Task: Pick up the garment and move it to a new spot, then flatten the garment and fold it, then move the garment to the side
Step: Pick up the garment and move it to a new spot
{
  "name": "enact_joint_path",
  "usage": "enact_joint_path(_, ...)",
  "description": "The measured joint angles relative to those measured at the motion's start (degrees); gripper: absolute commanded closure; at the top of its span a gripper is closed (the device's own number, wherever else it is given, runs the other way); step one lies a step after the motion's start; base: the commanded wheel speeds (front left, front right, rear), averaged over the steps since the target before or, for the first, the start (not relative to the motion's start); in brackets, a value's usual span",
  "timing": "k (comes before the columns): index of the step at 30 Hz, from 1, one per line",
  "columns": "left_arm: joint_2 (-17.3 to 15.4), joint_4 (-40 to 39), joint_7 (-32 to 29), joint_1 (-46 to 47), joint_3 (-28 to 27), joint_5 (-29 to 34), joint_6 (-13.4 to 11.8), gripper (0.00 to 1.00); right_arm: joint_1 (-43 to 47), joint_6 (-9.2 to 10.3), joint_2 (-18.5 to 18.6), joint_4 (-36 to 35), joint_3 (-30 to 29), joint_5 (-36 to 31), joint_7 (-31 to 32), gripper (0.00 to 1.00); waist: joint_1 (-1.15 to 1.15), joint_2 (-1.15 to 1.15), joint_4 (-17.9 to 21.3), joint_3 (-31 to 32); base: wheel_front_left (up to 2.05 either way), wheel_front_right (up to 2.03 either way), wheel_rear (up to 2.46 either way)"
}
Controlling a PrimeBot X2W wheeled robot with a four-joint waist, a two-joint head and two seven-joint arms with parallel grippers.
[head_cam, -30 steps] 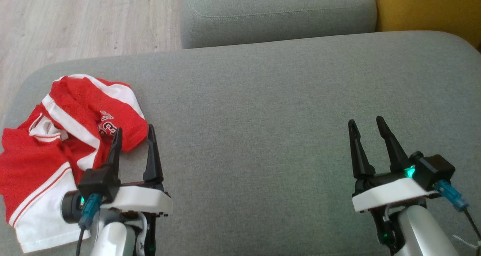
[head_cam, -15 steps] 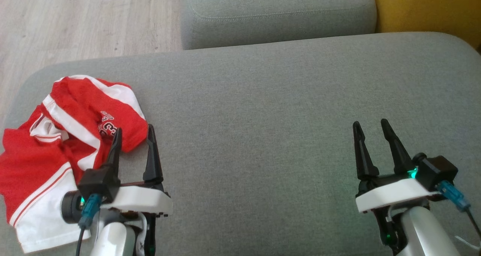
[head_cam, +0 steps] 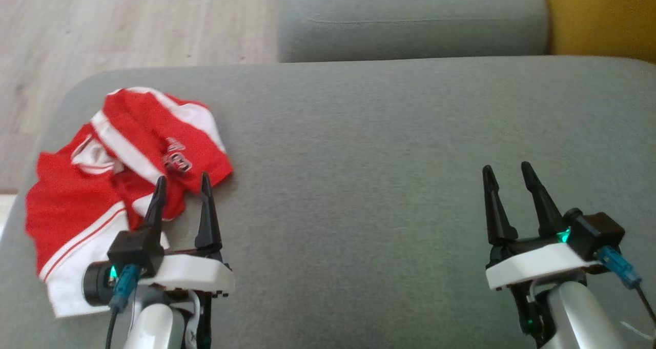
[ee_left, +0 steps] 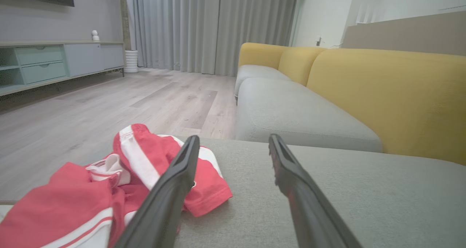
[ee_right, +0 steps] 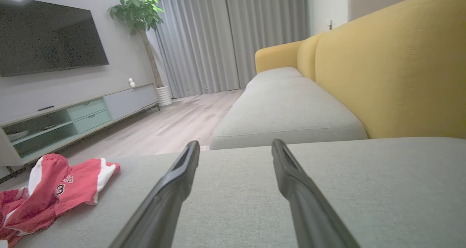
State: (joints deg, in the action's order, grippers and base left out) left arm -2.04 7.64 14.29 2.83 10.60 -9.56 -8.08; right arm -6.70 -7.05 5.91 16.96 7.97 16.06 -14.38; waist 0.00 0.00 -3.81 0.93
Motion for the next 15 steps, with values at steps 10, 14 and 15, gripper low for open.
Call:
enact_joint_path(10,-0.09,1.22,0.00,-0.01,-0.79,1.65,0.11,0.00,0.20,0.00,-0.18,0.02,0.79,0.02,0.00,0.00,0.00,0.00,-7.61,0.11,0.00,0.00,0.00)
enact_joint_path(14,-0.14,1.58,0.00,-0.04,-2.11,2.02,0.53,0.00,0.21,0.00,-0.29,0.02,0.62,0.01,0.00,0.00,0.00,0.00,-11.07,0.19,0.00,0.00,0.00)
enact_joint_path(15,-0.18,1.64,0.00,-0.04,-2.21,2.15,0.54,0.00,0.21,0.00,-0.32,0.02,0.60,0.01,0.00,0.00,0.00,0.00,-11.92,0.22,0.00,0.00,0.00)
